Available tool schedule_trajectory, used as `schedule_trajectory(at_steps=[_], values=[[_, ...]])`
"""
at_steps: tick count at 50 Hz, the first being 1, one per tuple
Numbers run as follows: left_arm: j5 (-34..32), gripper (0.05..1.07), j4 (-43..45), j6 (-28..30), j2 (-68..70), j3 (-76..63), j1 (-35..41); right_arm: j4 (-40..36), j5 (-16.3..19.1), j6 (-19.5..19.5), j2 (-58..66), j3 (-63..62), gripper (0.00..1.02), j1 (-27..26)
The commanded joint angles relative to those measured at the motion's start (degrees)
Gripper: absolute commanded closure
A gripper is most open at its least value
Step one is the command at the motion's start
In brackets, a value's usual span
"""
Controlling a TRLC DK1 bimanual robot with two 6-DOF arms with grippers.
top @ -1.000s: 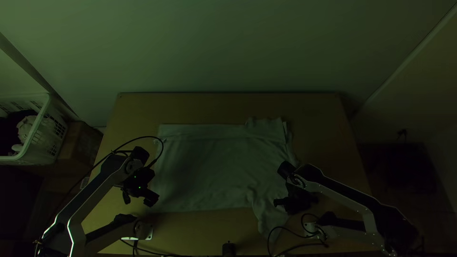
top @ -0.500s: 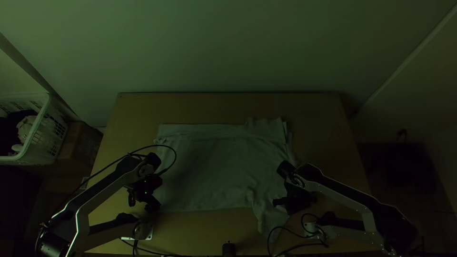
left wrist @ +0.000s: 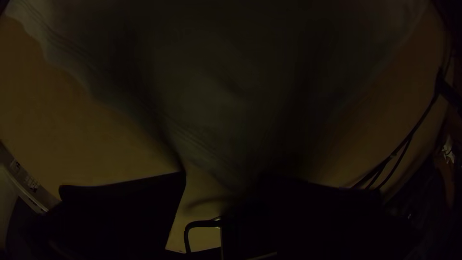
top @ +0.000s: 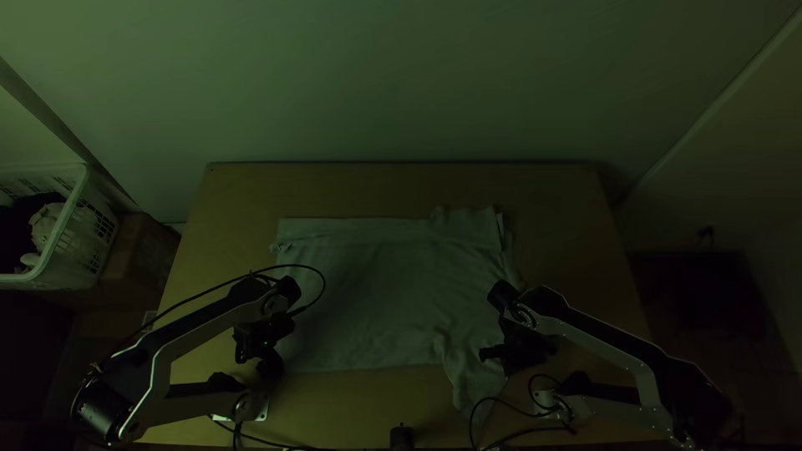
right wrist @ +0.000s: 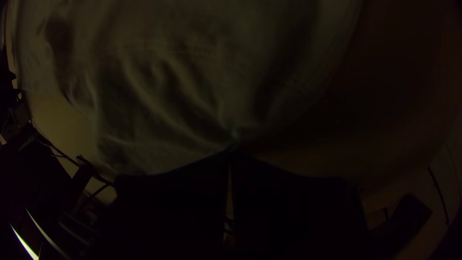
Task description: Fold the t-shirt
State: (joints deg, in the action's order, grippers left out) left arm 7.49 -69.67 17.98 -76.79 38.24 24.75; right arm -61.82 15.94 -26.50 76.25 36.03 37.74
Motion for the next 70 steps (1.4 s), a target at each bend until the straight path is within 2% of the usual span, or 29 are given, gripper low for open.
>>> schedule_trajectory(at_steps=[1,2,13,21,34,44,52,65,70], values=[[-0.8,0.97,2.0,0.0,-1.5,-2.6,1.3,6.4,-3.0,0.3,2.0,-1.3,0.99,-0.6],[-0.8,1.05,2.1,0.0,-1.5,-2.6,1.5,6.4,-3.0,0.3,2.0,-1.2,0.99,-0.5],[-1.2,1.05,1.9,-0.5,-0.8,-0.8,1.5,6.4,-3.3,0.5,2.1,-0.8,0.99,-0.7],[-1.2,1.05,1.6,0.5,1.3,1.2,-1.5,5.4,-3.6,1.8,-0.5,0.4,0.99,-2.1],[-1.1,1.05,0.4,4.1,4.5,4.3,-7.8,0.4,-5.0,8.9,-2.9,4.8,0.99,-12.2],[-1.2,1.05,-0.4,5.1,6.4,6.6,-10.3,-1.5,-5.3,12.2,-4.1,7.4,0.99,-17.3],[-1.2,1.05,-0.7,6.8,7.4,7.0,-12.7,-2.4,-5.9,13.8,-5.0,7.8,0.99,-19.5],[-3.6,1.05,-2.2,7.2,6.7,12.4,-14.6,-3.9,-6.3,13.9,-6.3,12.5,0.99,-19.3],[-4.2,1.05,-2.8,7.4,5.7,14.8,-15.1,-3.9,-7.7,14.6,-5.9,14.0,1.00,-19.8]])
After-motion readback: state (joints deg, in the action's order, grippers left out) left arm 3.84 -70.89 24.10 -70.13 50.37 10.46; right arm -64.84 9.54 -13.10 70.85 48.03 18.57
